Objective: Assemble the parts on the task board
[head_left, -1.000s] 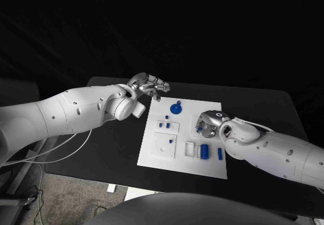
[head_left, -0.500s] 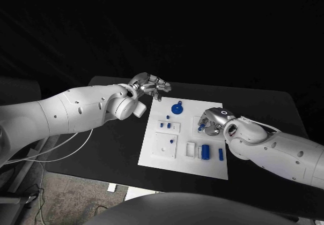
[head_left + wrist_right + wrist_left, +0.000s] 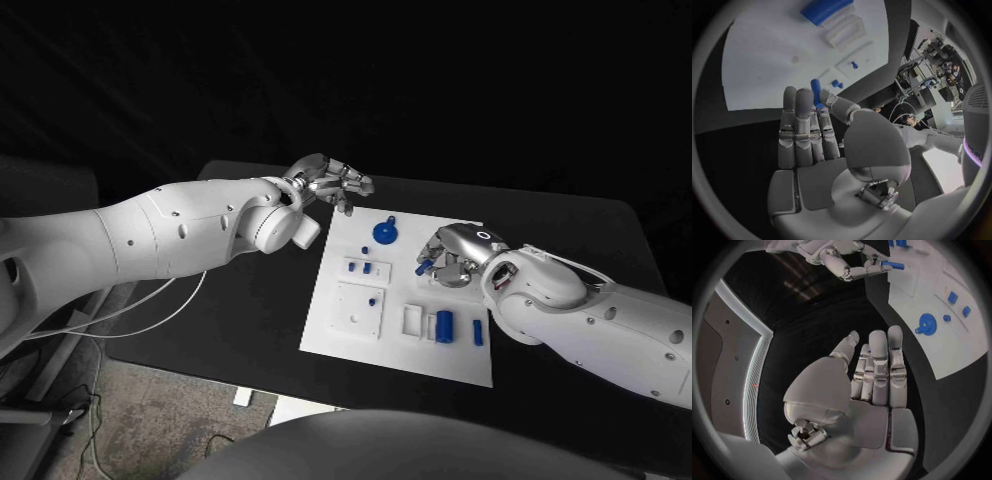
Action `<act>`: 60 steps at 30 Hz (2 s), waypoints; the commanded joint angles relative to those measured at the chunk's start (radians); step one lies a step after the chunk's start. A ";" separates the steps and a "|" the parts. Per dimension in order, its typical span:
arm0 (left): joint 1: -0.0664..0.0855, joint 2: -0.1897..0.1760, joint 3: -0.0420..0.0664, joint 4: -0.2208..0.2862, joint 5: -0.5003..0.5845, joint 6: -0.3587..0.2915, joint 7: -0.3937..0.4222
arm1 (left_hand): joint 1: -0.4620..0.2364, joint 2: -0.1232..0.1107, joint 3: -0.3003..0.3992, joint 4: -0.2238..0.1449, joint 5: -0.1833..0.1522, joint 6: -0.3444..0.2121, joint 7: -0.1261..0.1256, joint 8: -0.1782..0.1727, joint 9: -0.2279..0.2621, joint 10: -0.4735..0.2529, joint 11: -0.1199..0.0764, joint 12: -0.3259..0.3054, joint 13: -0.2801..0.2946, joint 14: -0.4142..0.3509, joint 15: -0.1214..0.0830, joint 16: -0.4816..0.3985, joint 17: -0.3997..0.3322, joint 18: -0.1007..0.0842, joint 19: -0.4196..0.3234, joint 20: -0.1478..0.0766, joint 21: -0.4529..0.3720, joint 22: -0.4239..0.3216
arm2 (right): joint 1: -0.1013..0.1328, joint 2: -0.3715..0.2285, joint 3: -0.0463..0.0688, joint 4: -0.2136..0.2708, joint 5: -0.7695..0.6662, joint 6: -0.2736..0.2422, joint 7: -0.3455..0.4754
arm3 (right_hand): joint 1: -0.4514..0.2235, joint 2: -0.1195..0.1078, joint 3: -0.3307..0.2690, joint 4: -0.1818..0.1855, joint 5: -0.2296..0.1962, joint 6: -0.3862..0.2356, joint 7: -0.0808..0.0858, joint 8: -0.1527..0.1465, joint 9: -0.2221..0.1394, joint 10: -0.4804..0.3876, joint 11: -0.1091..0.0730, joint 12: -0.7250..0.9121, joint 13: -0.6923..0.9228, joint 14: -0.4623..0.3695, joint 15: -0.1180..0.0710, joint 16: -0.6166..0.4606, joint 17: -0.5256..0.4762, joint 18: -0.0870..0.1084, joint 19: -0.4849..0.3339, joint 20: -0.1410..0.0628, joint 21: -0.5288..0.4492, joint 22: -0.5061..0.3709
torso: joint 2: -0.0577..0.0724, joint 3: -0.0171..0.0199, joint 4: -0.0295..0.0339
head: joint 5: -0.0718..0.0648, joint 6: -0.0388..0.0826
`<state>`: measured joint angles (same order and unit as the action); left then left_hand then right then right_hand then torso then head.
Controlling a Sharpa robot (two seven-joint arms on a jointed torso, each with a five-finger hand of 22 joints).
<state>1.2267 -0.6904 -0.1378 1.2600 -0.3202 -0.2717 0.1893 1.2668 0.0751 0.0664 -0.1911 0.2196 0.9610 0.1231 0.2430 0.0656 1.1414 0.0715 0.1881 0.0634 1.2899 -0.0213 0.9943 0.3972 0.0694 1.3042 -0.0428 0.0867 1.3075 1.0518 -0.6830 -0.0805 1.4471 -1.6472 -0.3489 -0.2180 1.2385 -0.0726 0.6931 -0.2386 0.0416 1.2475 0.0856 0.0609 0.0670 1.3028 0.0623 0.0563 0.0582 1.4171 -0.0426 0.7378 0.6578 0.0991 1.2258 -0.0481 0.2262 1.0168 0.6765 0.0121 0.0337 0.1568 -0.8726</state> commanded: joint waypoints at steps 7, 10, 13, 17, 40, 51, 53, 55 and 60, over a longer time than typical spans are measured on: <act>0.001 0.007 0.001 -0.006 0.005 0.010 0.006 | -0.003 0.000 -0.002 0.005 -0.002 -0.006 0.002 -0.004 0.001 -0.002 0.001 0.001 0.000 0.004 0.003 -0.006 0.001 0.012 0.005 0.002 -0.005 0.012 | 0.001 0.075 0.000 0.023 -0.012 0.030 0.015 | -0.005 0.003 0.002 0.003 0.006 0.007 0.000 0.003 0.001 0.035 -0.027 0.002 0.001 0.003 -0.001 -0.003 0.004 0.017 0.007 -0.001 -0.008 0.004 | 0.002 0.0000 0.0040 | 0.032 0.000; 0.001 0.011 0.001 -0.008 0.005 0.010 0.006 | -0.003 0.000 -0.002 0.005 -0.002 -0.006 0.002 -0.004 0.001 -0.002 0.001 0.001 0.000 0.004 0.003 -0.006 0.001 0.012 0.005 0.002 -0.005 0.012 | 0.001 0.113 -0.007 0.018 -0.026 0.038 0.013 | -0.005 0.004 0.002 0.003 0.007 0.007 0.000 0.003 0.001 0.035 -0.027 0.002 0.001 0.003 -0.001 -0.003 0.005 0.017 0.007 -0.001 -0.008 0.005 | 0.002 0.0003 0.0043 | 0.037 0.000; 0.001 0.014 0.001 -0.010 0.005 0.011 0.006 | -0.003 0.000 -0.002 0.005 -0.002 -0.006 0.002 -0.004 0.001 -0.002 0.001 0.001 0.000 0.004 0.003 -0.006 0.001 0.012 0.005 0.002 -0.005 0.012 | 0.000 0.142 -0.017 0.013 -0.038 0.045 0.011 | -0.007 0.005 0.002 0.001 0.007 0.006 0.000 0.003 0.001 0.034 -0.027 0.002 0.001 0.003 -0.001 -0.005 0.006 0.017 0.008 -0.001 -0.010 0.007 | 0.002 0.0002 0.0054 | 0.040 0.000; 0.001 0.019 0.001 -0.011 0.005 0.012 0.006 | -0.003 0.000 -0.002 0.005 -0.002 -0.006 0.002 -0.004 0.001 -0.002 0.001 0.001 0.000 0.004 0.003 -0.006 0.001 0.012 0.005 0.002 -0.005 0.012 | -0.003 0.178 -0.034 0.003 -0.055 0.057 0.004 | -0.007 0.006 0.002 0.000 0.007 0.006 0.000 0.003 0.001 0.034 -0.027 0.002 0.001 0.004 -0.001 -0.005 0.006 0.017 0.008 -0.001 -0.011 0.008 | 0.002 -0.0008 0.0056 | 0.048 0.000; 0.001 0.038 0.001 -0.022 0.005 0.016 0.006 | -0.003 0.000 -0.002 0.005 -0.002 -0.006 0.002 -0.004 0.001 -0.002 0.001 0.001 0.000 0.004 0.003 -0.006 0.001 0.012 0.005 0.002 -0.005 0.012 | -0.030 0.264 -0.081 -0.054 -0.116 0.115 -0.019 | -0.012 0.009 0.004 -0.008 0.008 0.006 0.000 0.003 0.002 0.035 -0.027 0.002 0.001 0.006 -0.001 -0.008 0.007 0.018 0.012 -0.001 -0.017 0.020 | 0.001 0.0008 0.0034 | 0.066 0.000; 0.001 0.041 0.001 -0.024 0.005 0.018 0.006 | -0.003 0.000 -0.002 0.005 -0.002 -0.006 0.002 -0.004 0.001 -0.002 0.001 0.001 0.000 0.004 0.003 -0.006 0.001 0.012 0.005 0.002 -0.005 0.012 | -0.045 0.274 -0.084 -0.071 -0.129 0.146 -0.025 | -0.015 0.012 0.003 -0.012 0.008 0.005 0.000 0.003 0.002 0.035 -0.027 0.003 0.001 0.008 -0.001 -0.008 0.007 0.018 0.014 -0.001 -0.021 0.026 | 0.001 0.0011 0.0048 | 0.070 0.000; 0.001 0.042 0.001 -0.024 0.005 0.018 0.005 | -0.003 0.000 -0.002 0.005 -0.002 -0.006 0.002 -0.004 0.001 -0.002 0.001 0.001 0.000 0.004 0.003 -0.006 0.001 0.012 0.005 0.002 -0.005 0.012 | -0.047 0.275 -0.085 -0.075 -0.131 0.147 -0.026 | -0.015 0.012 0.003 -0.012 0.008 0.005 0.000 0.003 0.002 0.035 -0.027 0.003 0.001 0.008 -0.001 -0.008 0.007 0.018 0.014 -0.001 -0.021 0.026 | 0.002 0.0009 0.0039 | 0.072 0.000; 0.001 0.042 0.001 -0.025 0.005 0.018 0.005 | -0.002 0.001 -0.003 0.006 -0.002 -0.007 0.002 -0.002 0.002 -0.003 0.001 0.003 0.000 0.003 0.003 -0.007 0.001 0.012 0.004 0.002 -0.005 0.011 | -0.048 0.275 -0.085 -0.077 -0.132 0.149 -0.027 | -0.016 0.013 0.002 -0.014 0.008 0.005 0.000 0.003 0.002 0.035 -0.027 0.002 0.001 0.008 -0.001 -0.008 0.007 0.019 0.015 0.000 -0.023 0.029 | 0.002 0.0010 0.0033 | 0.072 0.000; 0.001 0.041 0.001 -0.025 0.005 0.019 0.005 | -0.002 0.001 -0.003 0.006 -0.002 -0.007 0.002 -0.002 0.002 -0.003 0.001 0.003 0.000 0.003 0.003 -0.007 0.001 0.012 0.004 0.002 -0.005 0.011 | -0.050 0.277 -0.085 -0.082 -0.133 0.151 -0.029 | -0.016 0.013 0.002 -0.014 0.008 0.005 0.000 0.003 0.002 0.035 -0.027 0.002 0.001 0.008 -0.001 -0.008 0.007 0.019 0.015 0.000 -0.023 0.029 | 0.001 0.0004 0.0003 | 0.075 0.000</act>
<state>1.2268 -0.6512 -0.1376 1.2340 -0.3202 -0.2663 0.1885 1.2668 0.0751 0.0637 -0.1884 0.2196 0.9610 0.1231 0.2430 0.0656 1.1414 0.0715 0.1881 0.0635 1.2899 -0.0213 0.9905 0.3975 0.0694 1.3042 -0.0428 0.0867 1.3077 1.0035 -0.4080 -0.1653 1.3655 -1.7629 -0.2200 -0.2414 1.2227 -0.0693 0.6956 -0.2473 0.0455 1.2476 0.0859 0.0603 0.0681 1.3099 0.0548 0.0568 0.0586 1.4205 -0.0391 0.7336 0.6632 0.1054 1.2329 -0.0481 0.2087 1.0447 0.6776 0.0129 0.0358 0.2304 -0.8727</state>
